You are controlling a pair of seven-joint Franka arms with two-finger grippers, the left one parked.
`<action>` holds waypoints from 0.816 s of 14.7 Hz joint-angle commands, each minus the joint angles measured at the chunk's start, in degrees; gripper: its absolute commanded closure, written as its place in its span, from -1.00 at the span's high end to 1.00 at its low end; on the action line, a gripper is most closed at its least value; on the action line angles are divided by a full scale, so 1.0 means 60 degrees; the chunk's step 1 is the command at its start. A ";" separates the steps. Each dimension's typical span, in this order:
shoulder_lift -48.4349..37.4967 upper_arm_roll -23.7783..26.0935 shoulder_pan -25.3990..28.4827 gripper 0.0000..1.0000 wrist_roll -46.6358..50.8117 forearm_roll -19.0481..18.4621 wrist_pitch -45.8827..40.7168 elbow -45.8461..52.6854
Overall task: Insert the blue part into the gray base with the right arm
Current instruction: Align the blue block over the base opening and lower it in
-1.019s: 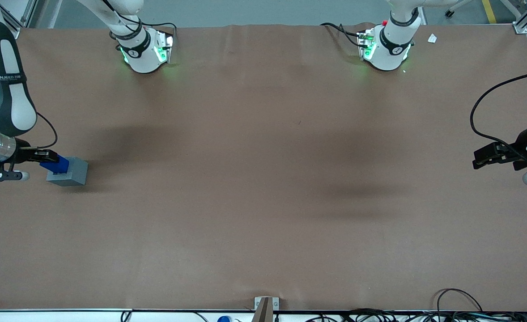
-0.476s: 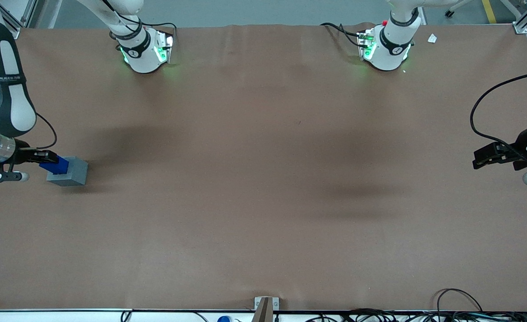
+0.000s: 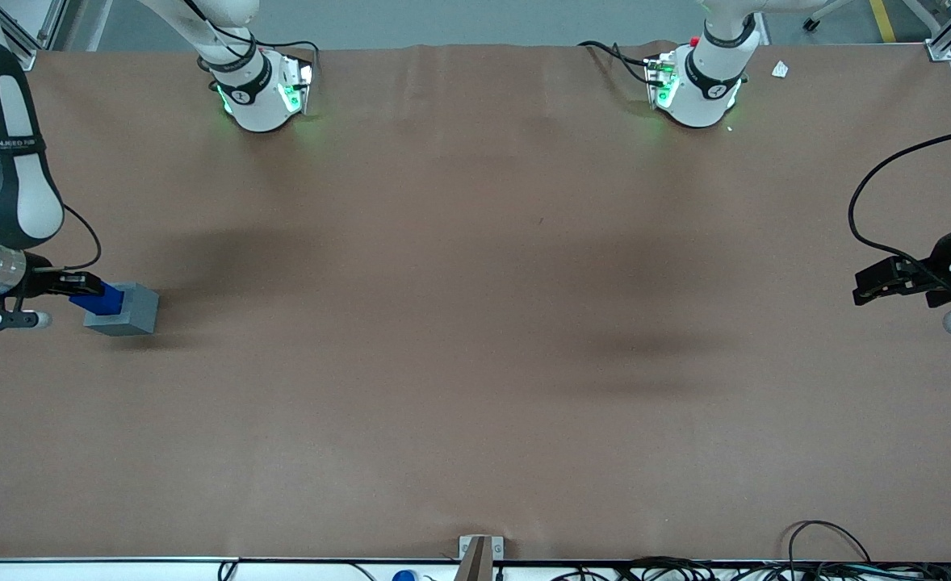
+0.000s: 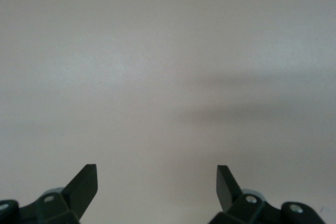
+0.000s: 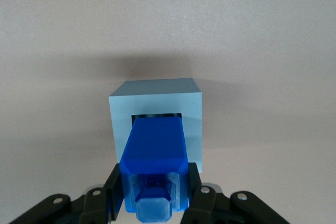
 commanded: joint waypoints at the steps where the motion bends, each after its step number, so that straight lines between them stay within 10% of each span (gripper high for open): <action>1: 0.0156 0.0124 -0.0187 -0.78 -0.0168 -0.0094 -0.0109 0.0178; 9: 0.0317 0.0124 -0.0187 -0.66 -0.0154 -0.0094 -0.0094 0.0178; 12: 0.0376 0.0124 -0.0187 0.73 -0.0110 -0.0094 -0.0094 0.0192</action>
